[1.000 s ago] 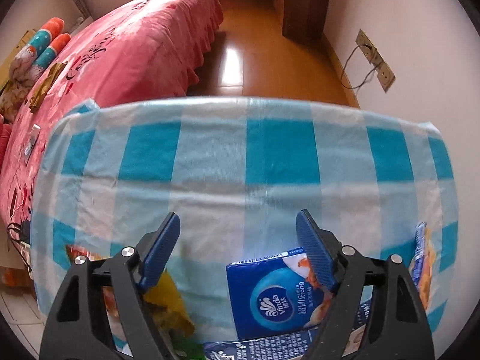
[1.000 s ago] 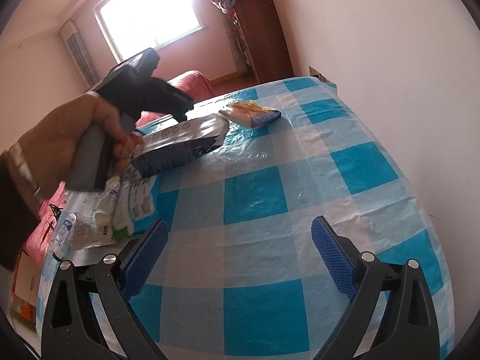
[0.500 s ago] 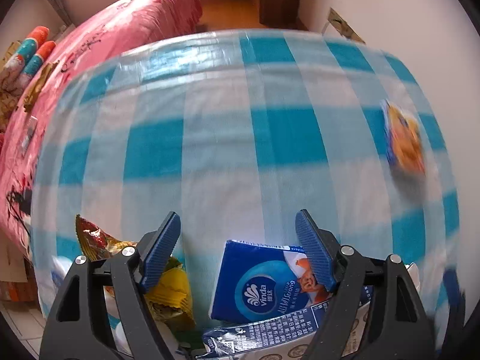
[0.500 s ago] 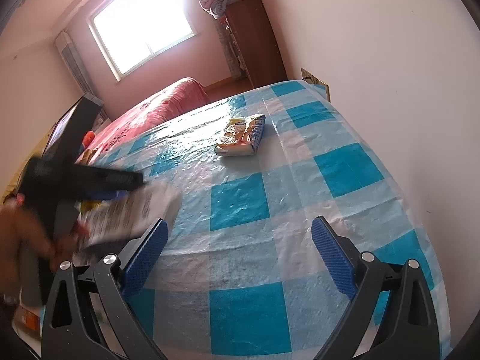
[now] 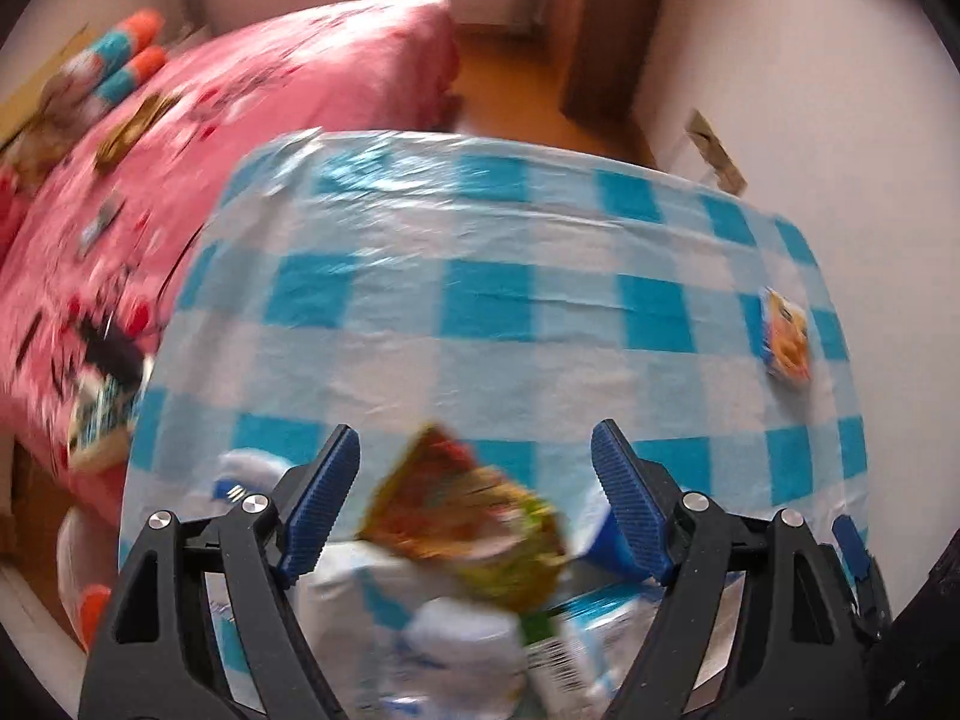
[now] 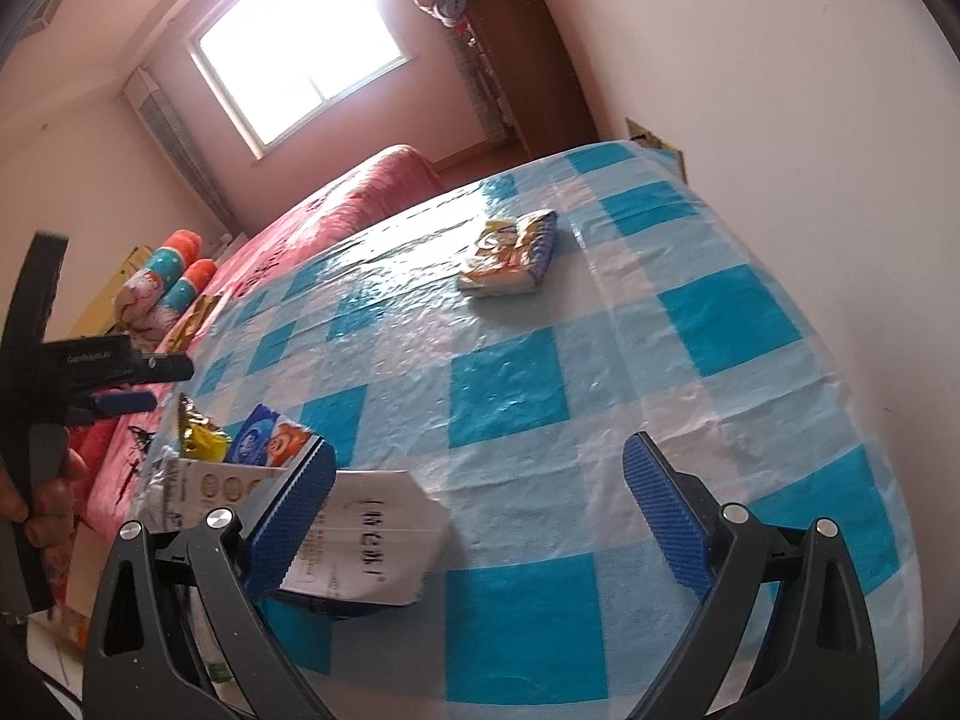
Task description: Collect trash
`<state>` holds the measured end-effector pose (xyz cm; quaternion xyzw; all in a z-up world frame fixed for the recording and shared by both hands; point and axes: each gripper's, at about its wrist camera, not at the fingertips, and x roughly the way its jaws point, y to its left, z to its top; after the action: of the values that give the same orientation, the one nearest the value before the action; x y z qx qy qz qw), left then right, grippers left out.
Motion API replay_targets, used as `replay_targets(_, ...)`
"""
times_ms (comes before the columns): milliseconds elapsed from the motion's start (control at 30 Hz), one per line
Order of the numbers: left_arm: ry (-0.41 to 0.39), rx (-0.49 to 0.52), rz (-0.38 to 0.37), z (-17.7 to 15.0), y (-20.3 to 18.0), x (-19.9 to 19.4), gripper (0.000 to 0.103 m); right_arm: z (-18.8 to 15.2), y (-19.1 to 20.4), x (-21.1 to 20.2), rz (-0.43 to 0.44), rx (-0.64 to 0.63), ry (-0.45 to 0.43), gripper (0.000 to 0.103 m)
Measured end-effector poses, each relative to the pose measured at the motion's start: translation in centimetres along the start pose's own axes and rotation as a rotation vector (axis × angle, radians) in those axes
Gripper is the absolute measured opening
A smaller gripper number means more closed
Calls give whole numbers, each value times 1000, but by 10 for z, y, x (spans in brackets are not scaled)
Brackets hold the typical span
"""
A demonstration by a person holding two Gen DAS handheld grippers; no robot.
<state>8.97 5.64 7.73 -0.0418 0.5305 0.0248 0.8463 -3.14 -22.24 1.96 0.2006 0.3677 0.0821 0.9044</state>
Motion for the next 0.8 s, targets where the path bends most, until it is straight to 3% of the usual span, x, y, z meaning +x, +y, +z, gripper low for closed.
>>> replay_targets(200, 36, -159, -52, -26, 46, 5, 80, -1, 6, 1, 45, -20, -1, 95)
replay_targets(367, -31, -177, -67, -60, 70, -14, 80, -2, 13, 1, 77, -42, 2, 95)
replay_targets(600, -62, -62, -44, -112, 76, -27, 80, -4, 24, -2, 120, -75, 1, 95)
replay_targets(800, -80, 78, -41, -127, 52, -29, 80, -8, 34, -5, 163, -109, 4, 95)
